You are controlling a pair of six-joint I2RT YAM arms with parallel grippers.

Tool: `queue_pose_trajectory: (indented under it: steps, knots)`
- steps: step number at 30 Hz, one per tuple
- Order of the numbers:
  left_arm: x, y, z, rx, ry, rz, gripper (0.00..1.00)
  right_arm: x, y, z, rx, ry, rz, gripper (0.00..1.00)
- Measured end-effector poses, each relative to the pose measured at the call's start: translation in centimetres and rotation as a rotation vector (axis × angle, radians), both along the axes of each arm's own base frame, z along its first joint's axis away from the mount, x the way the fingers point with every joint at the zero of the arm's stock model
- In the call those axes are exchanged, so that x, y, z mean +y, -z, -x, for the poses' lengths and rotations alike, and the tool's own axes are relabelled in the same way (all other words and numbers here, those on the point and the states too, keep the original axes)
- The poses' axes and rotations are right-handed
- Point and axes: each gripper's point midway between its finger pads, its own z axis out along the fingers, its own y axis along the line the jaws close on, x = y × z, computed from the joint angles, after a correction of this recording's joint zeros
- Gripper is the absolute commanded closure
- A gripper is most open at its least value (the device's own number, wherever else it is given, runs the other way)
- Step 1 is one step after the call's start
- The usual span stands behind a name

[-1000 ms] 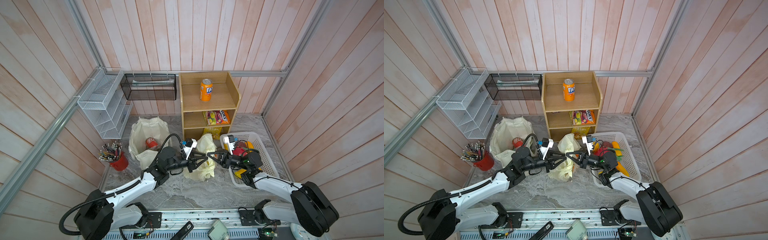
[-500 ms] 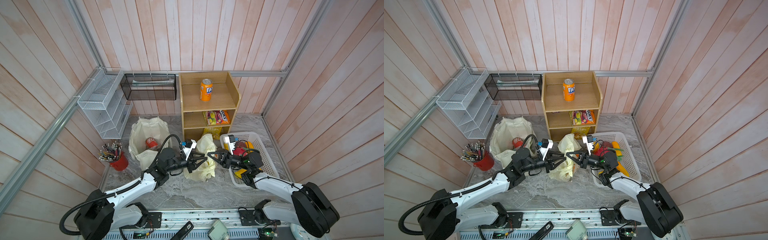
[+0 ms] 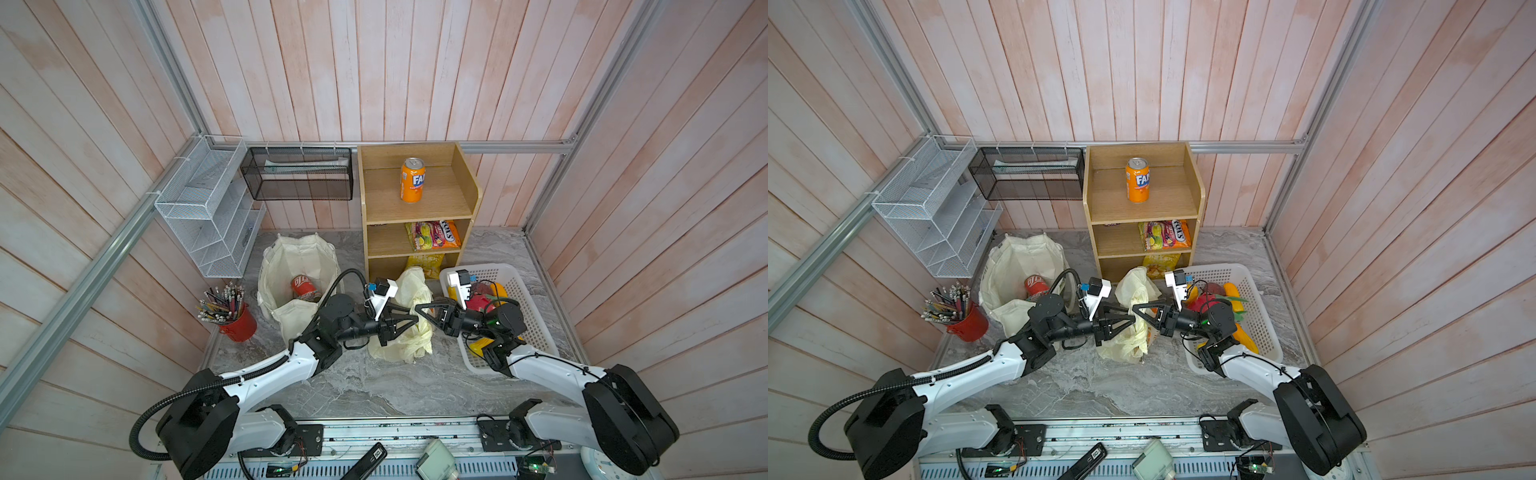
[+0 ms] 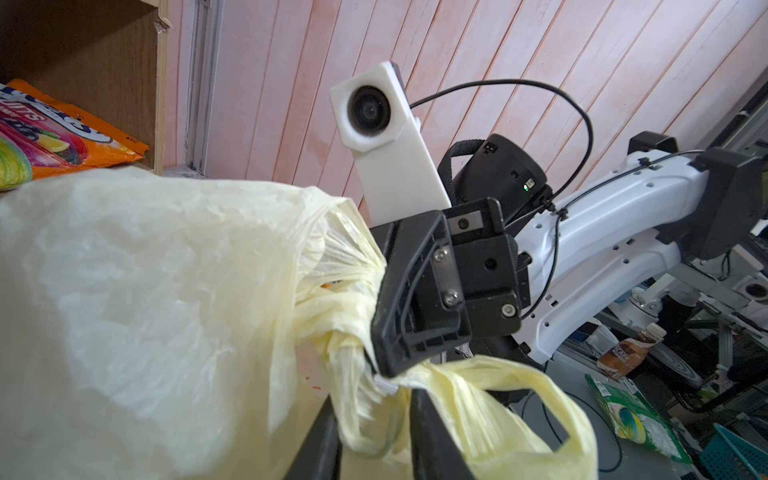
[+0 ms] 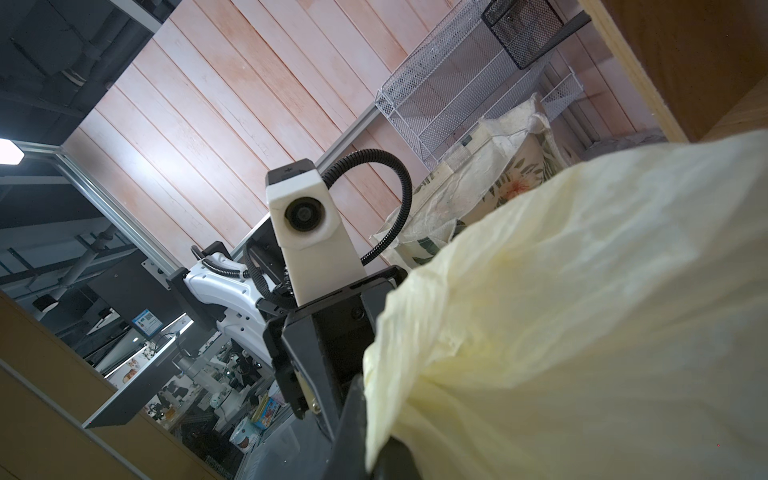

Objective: Place the mixed food into the grocery bags and tie them

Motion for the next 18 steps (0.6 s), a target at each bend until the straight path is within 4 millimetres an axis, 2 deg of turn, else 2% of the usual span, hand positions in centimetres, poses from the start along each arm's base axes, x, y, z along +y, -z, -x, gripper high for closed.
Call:
queue_pose_trajectory:
  steps: [3,5,7,9,13,16,18]
  knots:
    - [0.0,-0.2,0.1,-0.003,0.004,0.007,0.91,0.0,0.0,0.0,0.000,0.000,0.000,1.00]
    - [0.0,-0.3,0.1,-0.004,0.004,0.010,0.93,0.0,0.0,0.0,0.000,0.000,0.000,1.00]
    - [0.0,-0.4,0.1,-0.006,0.004,0.011,1.00,0.0,0.0,0.0,0.000,0.000,0.000,1.00]
    - [0.0,-0.3,0.0,-0.005,0.001,0.011,1.00,0.0,0.0,0.0,0.000,0.000,0.000,1.00]
    - [0.2,-0.6,-0.3,-0.012,-0.024,0.016,1.00,-0.1,0.1,-0.1,0.005,0.009,0.006,0.66]
    - [0.5,-1.2,-0.7,-0.025,-0.064,0.024,1.00,-0.4,0.0,-0.2,0.013,0.023,0.015,0.56]
    - [0.9,-1.5,-1.1,-0.033,-0.096,0.029,1.00,-0.6,-0.2,-0.2,0.013,0.036,0.021,0.54]
